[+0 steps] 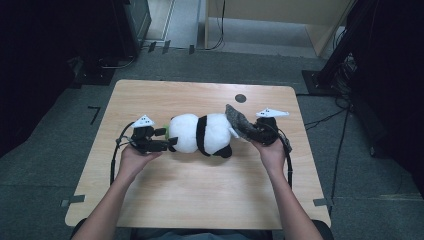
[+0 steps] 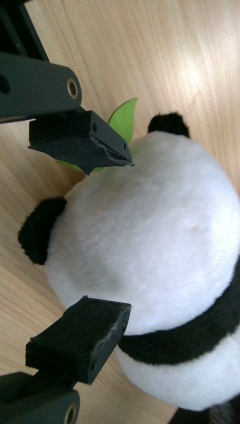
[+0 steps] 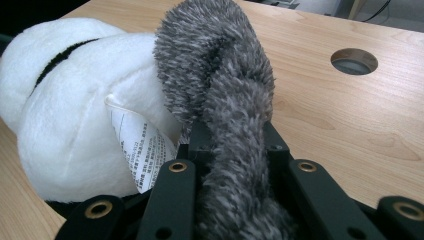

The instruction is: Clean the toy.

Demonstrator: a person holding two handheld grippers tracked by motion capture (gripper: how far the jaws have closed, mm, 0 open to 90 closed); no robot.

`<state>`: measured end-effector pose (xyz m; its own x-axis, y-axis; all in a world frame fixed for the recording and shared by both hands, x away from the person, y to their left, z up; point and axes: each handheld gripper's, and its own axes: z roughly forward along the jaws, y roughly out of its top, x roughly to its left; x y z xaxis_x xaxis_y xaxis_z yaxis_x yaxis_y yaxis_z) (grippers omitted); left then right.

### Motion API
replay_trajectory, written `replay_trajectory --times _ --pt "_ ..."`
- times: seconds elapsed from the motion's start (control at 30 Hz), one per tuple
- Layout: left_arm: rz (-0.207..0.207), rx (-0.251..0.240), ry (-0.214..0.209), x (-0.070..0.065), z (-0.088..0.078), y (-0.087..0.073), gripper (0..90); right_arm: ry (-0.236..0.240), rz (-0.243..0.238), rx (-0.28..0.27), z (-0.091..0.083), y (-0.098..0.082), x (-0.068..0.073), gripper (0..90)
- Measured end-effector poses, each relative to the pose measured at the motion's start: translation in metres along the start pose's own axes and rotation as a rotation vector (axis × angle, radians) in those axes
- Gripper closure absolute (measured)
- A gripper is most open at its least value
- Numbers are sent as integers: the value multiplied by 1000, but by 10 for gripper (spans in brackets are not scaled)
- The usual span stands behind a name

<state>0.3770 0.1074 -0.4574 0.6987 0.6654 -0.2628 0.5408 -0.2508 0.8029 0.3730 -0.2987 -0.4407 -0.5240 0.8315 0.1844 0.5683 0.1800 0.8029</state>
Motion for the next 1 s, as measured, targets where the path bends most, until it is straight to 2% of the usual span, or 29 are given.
replay_trajectory --times 0.13,0.27,0.33,0.4,0.6,0.7,0.83,0.93,1.0 --pt "56 9 2 8 -1 10 319 2 -5 4 0 0 -1 748" --pt "40 -8 -32 22 0 16 324 4 -8 12 1 0 -2 748" --pt "43 20 -48 28 4 17 329 5 -9 16 1 0 -2 748" --pt "64 31 -71 31 9 18 330 12 -8 19 1 0 -3 748" --pt "79 32 -160 35 22 18 328 37 -13 45 8 -2 0 751" --pt "107 34 -171 34 28 15 232 47 -41 64 14 -4 6 759" --pt "152 49 -185 27 33 13 118 78 -42 47 15 -4 11 768" --pt "161 61 -186 20 40 12 2 106 -49 34 16 -4 13 770" --pt "178 63 -168 14 44 12 0 118 -51 30 18 -4 13 770"
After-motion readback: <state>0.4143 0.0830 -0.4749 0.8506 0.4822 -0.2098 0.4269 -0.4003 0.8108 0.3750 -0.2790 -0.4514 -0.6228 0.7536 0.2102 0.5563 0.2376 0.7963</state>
